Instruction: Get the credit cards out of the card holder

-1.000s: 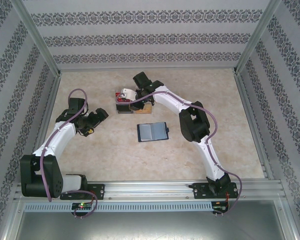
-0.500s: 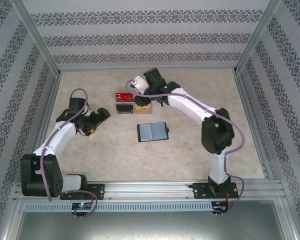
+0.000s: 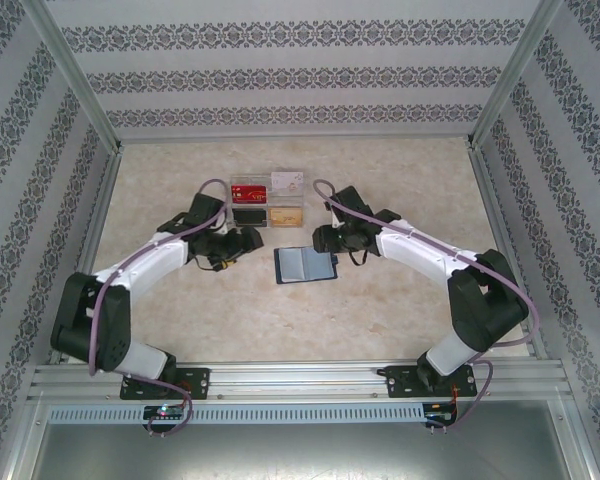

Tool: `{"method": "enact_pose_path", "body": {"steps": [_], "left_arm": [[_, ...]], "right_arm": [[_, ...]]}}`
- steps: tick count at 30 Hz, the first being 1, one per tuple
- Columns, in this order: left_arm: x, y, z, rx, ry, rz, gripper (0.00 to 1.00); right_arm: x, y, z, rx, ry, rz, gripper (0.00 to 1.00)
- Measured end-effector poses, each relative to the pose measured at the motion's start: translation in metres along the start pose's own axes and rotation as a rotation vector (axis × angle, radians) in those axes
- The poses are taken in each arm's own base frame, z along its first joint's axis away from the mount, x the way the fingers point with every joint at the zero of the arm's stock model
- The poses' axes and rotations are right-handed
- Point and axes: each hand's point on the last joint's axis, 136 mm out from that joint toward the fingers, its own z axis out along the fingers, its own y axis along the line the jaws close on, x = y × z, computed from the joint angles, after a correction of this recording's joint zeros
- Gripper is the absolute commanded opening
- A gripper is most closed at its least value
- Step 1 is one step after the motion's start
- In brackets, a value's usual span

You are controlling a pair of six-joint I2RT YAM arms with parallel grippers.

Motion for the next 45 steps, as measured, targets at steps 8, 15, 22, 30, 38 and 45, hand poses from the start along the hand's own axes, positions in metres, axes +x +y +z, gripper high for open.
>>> {"method": "enact_pose_path", "body": {"steps": [8,15,22,30,38,45], "left_arm": [[0.018,-0.043,0.052,0.019,0.094,0.083,0.50],[0.023,-0.047,0.076,0.010,0.136,0.085,0.39],[0.027,-0.034,0.093,-0.029,0.169,0.065,0.30],[0.028,-0.031,0.098,-0.034,0.181,0.061,0.20],[0.029,-0.031,0.100,-0.029,0.190,0.060,0.15],[0.028,-0.034,0.102,-0.015,0.193,0.063,0.18]], "right_arm": [[0.022,0.000,0.009,-0.031,0.072,0.122,0.44],[0.034,-0.006,0.026,-0.010,0.132,0.150,0.38],[0.044,-0.011,0.038,0.007,0.177,0.159,0.37],[0.052,-0.014,0.047,0.019,0.212,0.157,0.28],[0.055,-0.003,0.050,-0.038,0.245,0.155,0.19],[0.056,0.009,0.052,-0.106,0.268,0.159,0.20]]}}
